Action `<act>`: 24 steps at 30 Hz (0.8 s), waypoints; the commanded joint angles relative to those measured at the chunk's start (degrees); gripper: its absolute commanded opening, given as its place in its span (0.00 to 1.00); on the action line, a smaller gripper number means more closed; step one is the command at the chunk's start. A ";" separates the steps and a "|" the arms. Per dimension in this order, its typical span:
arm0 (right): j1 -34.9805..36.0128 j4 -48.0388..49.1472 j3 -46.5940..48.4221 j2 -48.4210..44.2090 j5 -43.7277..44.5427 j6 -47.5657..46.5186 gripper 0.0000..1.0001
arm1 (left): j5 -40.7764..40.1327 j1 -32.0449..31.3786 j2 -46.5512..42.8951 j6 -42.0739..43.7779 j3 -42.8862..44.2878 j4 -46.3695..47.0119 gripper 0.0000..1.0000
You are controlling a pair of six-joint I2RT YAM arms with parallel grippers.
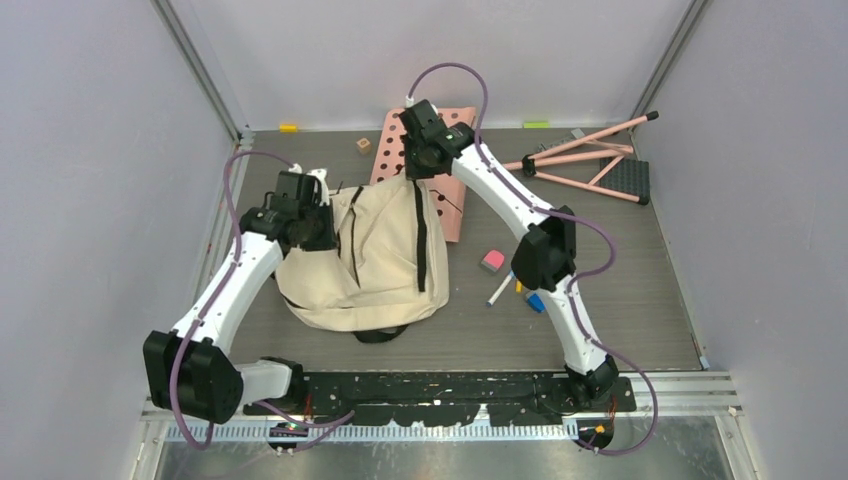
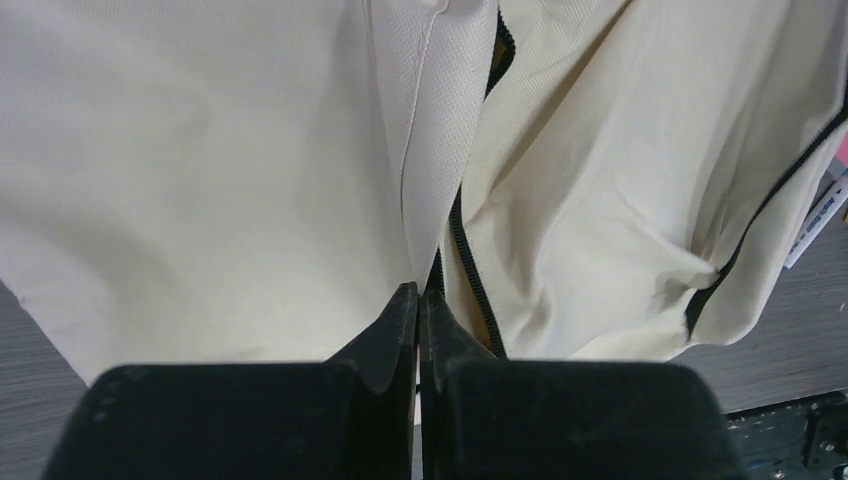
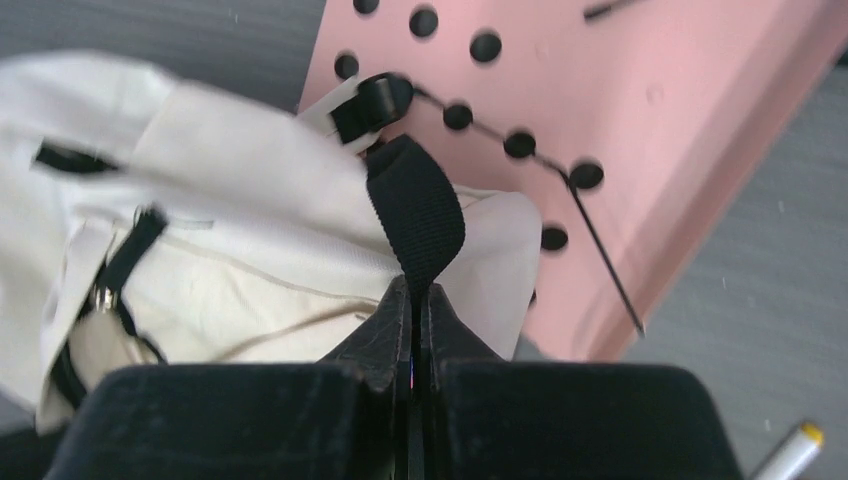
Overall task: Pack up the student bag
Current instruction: Adjust the student bag at the center of the board.
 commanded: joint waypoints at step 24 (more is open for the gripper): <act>10.26 5.31 -10.83 -10.97 7.39 -11.36 0.76 | 8.23 9.43 13.43 -4.04 -4.74 6.76 0.00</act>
